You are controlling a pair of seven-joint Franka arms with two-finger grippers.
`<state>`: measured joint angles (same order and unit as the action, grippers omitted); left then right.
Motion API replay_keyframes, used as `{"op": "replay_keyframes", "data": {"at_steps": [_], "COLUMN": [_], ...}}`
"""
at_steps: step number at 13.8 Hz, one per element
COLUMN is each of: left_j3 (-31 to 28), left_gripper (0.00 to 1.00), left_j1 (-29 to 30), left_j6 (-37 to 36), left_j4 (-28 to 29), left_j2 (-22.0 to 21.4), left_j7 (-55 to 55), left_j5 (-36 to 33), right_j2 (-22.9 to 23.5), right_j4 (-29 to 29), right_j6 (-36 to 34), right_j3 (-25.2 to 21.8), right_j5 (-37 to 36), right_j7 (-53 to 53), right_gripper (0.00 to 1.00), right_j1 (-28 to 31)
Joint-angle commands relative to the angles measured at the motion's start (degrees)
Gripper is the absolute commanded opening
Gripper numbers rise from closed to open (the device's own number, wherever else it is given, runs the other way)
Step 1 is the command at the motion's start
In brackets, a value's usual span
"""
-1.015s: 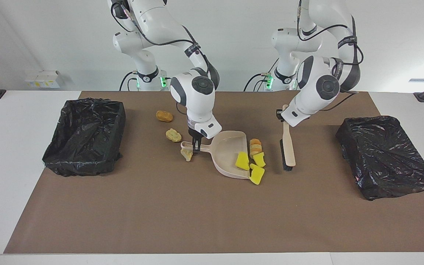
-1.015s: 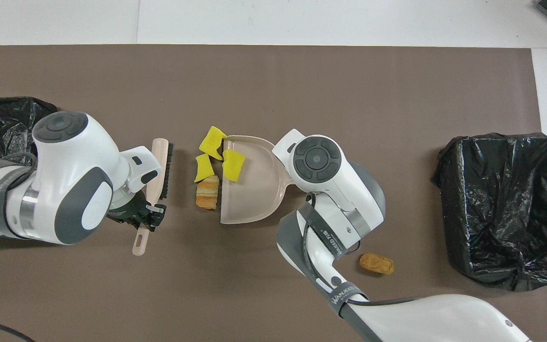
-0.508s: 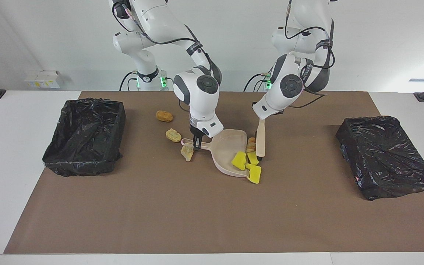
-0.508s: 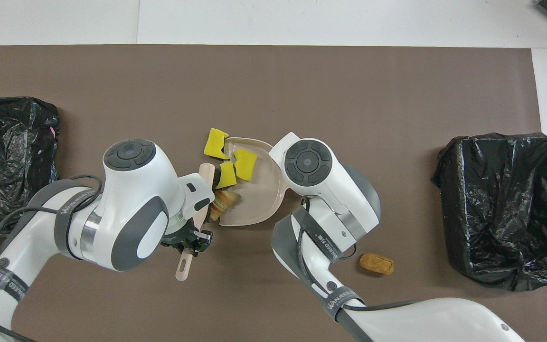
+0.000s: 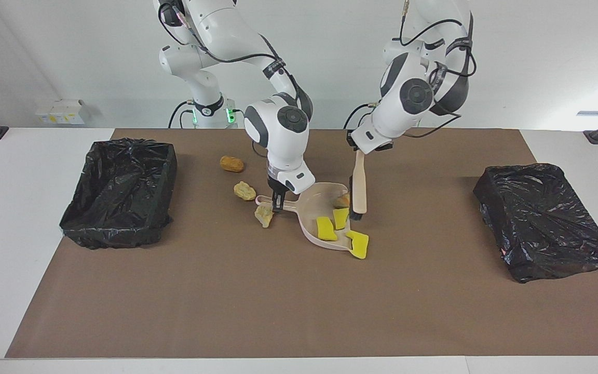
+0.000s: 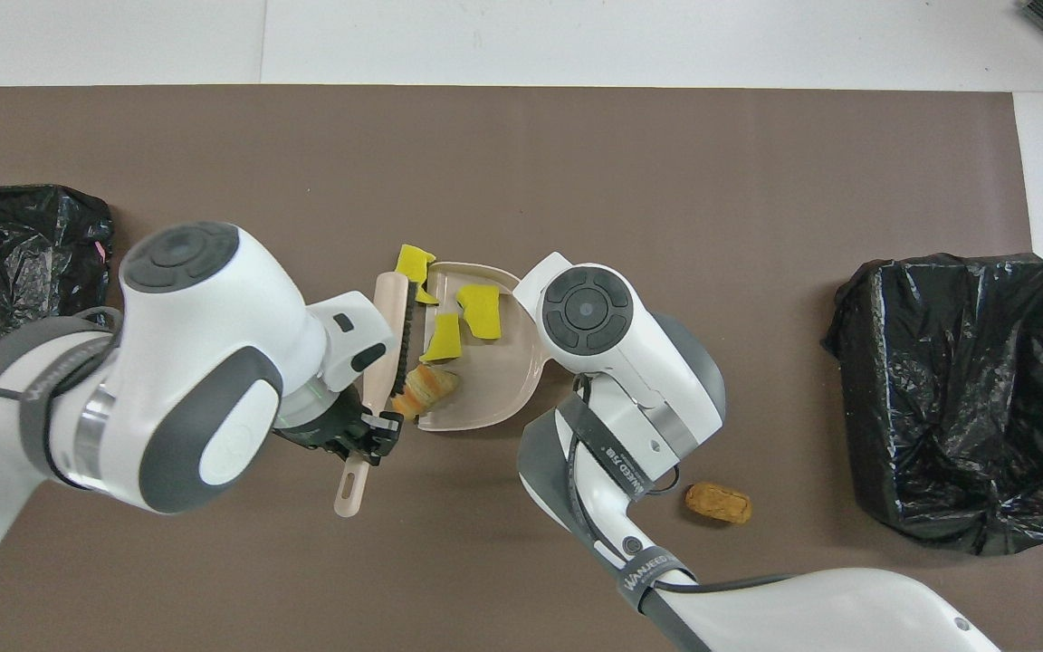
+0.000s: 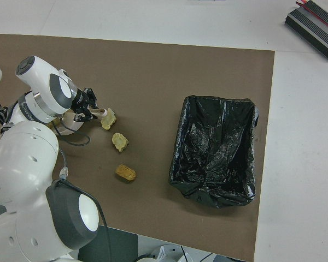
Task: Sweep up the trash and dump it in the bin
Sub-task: 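Sweep the sponges and crusts into the dustpan with the left gripper's brush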
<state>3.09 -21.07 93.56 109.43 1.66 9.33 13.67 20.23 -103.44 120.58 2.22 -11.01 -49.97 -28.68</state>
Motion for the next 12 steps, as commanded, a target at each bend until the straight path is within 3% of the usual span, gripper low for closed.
{"op": "replay_keyframes", "data": {"at_steps": [1,5,12], "left_j3": [-0.1,-0.1,0.7], "left_gripper": [0.0,0.0,0.0], "left_j1": [7.0,9.3,2.4], "left_j6": [0.3,8.6,7.2], "left_j4": [-2.1,-5.1,-2.6], "left_j2": [1.2,11.6,11.9], "left_j7": [-13.5,-16.1,-15.9], "left_j5": [-7.3,-14.1,-14.1], "right_j2": [0.1,-1.0,-1.2], "right_j4": [-0.4,0.1,0.1], "right_j6": [-2.0,-6.6,-8.4], "right_j3": [0.2,0.2,0.2], "right_j5": [-1.7,-6.3,-6.3], "right_j7": [1.6,11.6,13.4], "right_gripper": [0.0,0.0,0.0], "right_j1": [-0.2,-2.4,-3.1]}}
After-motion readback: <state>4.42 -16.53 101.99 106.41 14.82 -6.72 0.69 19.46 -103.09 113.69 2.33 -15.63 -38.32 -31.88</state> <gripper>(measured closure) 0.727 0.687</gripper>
